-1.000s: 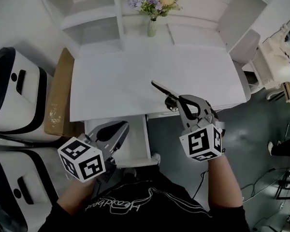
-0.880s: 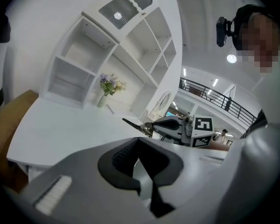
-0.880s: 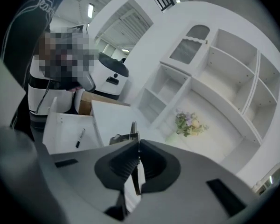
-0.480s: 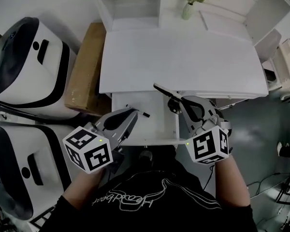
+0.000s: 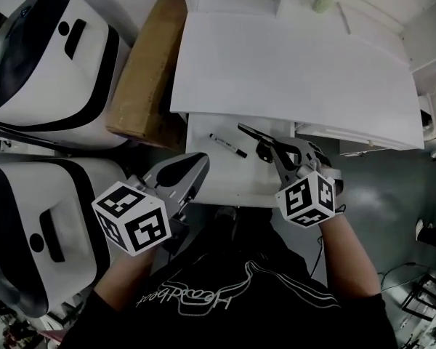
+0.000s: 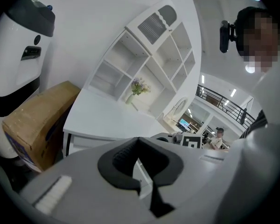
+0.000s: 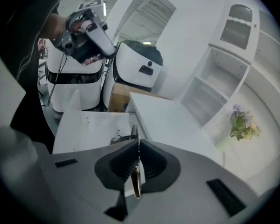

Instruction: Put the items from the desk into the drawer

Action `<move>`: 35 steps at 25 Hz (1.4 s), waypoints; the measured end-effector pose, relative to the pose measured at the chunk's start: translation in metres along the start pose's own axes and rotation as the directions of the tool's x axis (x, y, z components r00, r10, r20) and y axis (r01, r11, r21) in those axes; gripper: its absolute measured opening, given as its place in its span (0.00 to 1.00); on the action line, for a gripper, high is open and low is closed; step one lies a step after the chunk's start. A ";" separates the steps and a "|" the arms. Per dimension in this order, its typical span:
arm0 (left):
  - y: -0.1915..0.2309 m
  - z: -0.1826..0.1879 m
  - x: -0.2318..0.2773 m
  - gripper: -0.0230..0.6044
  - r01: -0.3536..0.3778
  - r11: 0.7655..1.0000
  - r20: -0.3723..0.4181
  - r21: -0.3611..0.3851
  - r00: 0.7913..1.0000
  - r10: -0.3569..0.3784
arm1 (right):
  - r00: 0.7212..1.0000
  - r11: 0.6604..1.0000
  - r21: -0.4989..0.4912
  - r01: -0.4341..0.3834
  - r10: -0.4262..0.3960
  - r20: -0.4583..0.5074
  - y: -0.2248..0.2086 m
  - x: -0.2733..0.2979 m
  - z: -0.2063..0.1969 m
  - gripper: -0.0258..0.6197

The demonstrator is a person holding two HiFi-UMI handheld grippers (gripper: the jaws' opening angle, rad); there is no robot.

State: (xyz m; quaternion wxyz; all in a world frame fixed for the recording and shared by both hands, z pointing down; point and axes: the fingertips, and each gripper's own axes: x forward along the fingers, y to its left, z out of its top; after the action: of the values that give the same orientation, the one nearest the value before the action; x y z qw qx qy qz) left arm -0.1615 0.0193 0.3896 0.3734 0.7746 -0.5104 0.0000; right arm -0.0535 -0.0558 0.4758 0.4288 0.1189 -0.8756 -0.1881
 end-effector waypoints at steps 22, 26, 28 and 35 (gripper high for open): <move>0.066 -0.042 -0.013 0.05 -0.091 0.992 -0.066 -0.083 0.994 0.086 | 0.969 0.963 -0.239 -0.121 0.063 -0.238 0.066 0.168 -0.070 0.06; 0.071 -0.044 -0.011 0.05 -0.095 0.991 -0.068 -0.091 0.994 0.089 | 0.955 0.947 -0.274 -0.166 0.085 -0.285 0.079 0.175 -0.084 0.06; 0.074 -0.045 -0.010 0.05 -0.099 0.990 -0.065 -0.098 0.994 0.093 | 0.945 0.944 -0.267 -0.193 0.105 -0.311 0.085 0.178 -0.090 0.06; 0.071 -0.049 -0.011 0.05 -0.117 0.991 -0.041 -0.071 0.993 0.114 | 0.927 0.954 -0.163 -0.251 0.188 -0.323 0.096 0.177 -0.098 0.23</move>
State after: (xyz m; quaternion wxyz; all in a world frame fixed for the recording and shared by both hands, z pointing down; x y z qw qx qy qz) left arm -0.2037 0.0420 0.4619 0.4103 0.7294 -0.5471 0.0172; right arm -0.0876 -0.0573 0.6973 0.5866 0.0031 -0.7832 -0.2060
